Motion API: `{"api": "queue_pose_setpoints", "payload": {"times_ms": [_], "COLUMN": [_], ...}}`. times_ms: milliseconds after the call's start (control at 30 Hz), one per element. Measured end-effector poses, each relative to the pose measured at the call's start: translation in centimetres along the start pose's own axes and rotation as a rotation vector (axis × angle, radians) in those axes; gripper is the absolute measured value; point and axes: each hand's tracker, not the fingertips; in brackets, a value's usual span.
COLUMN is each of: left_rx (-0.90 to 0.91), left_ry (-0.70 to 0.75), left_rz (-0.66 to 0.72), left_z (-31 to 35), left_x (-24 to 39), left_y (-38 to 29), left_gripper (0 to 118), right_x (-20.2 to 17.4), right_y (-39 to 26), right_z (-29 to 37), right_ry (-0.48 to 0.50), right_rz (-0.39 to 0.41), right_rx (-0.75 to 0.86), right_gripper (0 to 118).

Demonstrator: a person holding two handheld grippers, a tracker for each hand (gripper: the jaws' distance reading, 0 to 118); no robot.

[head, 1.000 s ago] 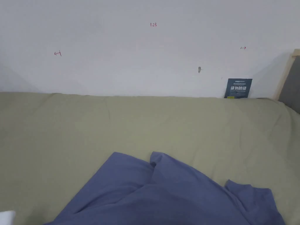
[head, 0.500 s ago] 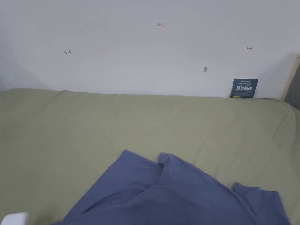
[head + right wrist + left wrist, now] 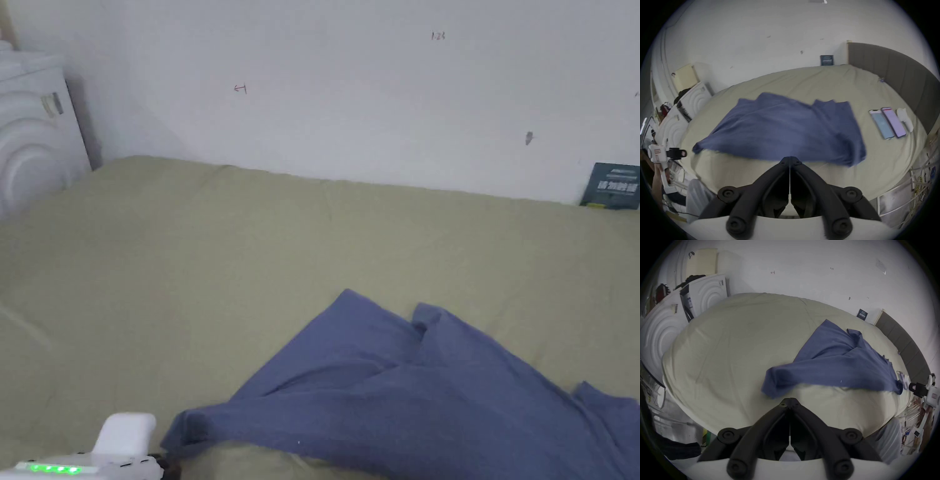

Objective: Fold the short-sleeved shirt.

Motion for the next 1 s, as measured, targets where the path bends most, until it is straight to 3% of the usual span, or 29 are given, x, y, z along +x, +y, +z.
{"api": "queue_pose_setpoints", "payload": {"times_ms": [67,200,233,267,300,333,400,433,567,633,667,700,733,767,800,1000], "left_rx": [-0.008,0.029,0.049,0.014,0.015,0.010,0.039,0.032,-0.020,-0.031,-0.034,-0.020,-0.019,0.002,0.003,-0.009], "left_ry": [0.016,0.079,0.079,0.070,0.068,0.056,0.043,0.058,0.072,0.057,0.043,0.032,0.031,0.019,-0.007,0.041], "left_rz": [0.014,0.037,0.060,0.071,0.073,0.075,0.053,0.046,0.021,-0.019,-0.054,-0.064,-0.081,-0.085,-0.106,-0.126], "left_z": [0.6,-0.2,-0.5,-1.1,-2.0,-2.8,-7.3,-5.4,-9.2,-10.4,-10.7,-11.2,-11.1,-10.5,-10.2,-9.9], "left_x": [-0.3,-2.3,-2.7,-3.1,-4.3,-4.7,-4.5,-3.6,-3.3,-3.2,-3.0,-2.8,-2.5,-2.4,-2.4,-1.5], "left_y": [-0.3,0.5,1.0,1.4,2.0,2.6,5.4,5.0,7.0,7.4,7.5,7.2,7.1,7.0,7.1,6.6], "left_gripper": [0,4,22,60,114,118,118,118,118,111,98,73,60,35,1,1], "right_x": [-2.2,-4.3,-4.6,-4.9,-5.2,-5.3,-5.5,-5.5,-4.8,-4.5,-4.1,-3.8,-3.5,-3.1,-2.8,0.4], "right_y": [-0.8,-2.4,-2.7,-2.9,-3.0,-2.9,-3.0,-3.0,-3.0,-2.7,-2.7,-2.7,-2.7,-2.7,-2.8,-1.7], "right_z": [0.1,-0.6,-0.7,-0.9,-1.0,-1.1,-1.4,-1.6,-2.3,-2.3,-2.4,-2.4,-2.5,-2.5,-2.4,-3.5], "right_ry": [0.016,0.038,0.046,0.059,0.065,0.065,0.064,0.063,0.044,0.038,0.036,0.031,0.029,0.022,0.015,0.000], "right_rz": [0.052,0.079,0.078,0.079,0.081,0.086,0.090,0.087,0.065,0.053,0.042,0.030,0.026,0.023,0.018,-0.036], "right_rx": [-0.011,-0.051,-0.057,-0.072,-0.085,-0.089,-0.100,-0.106,-0.126,-0.139,-0.146,-0.151,-0.157,-0.156,-0.151,-0.140], "right_gripper": [2,2,2,2,2,2,2,2,2,2,2,2,2,2,2,2]}}
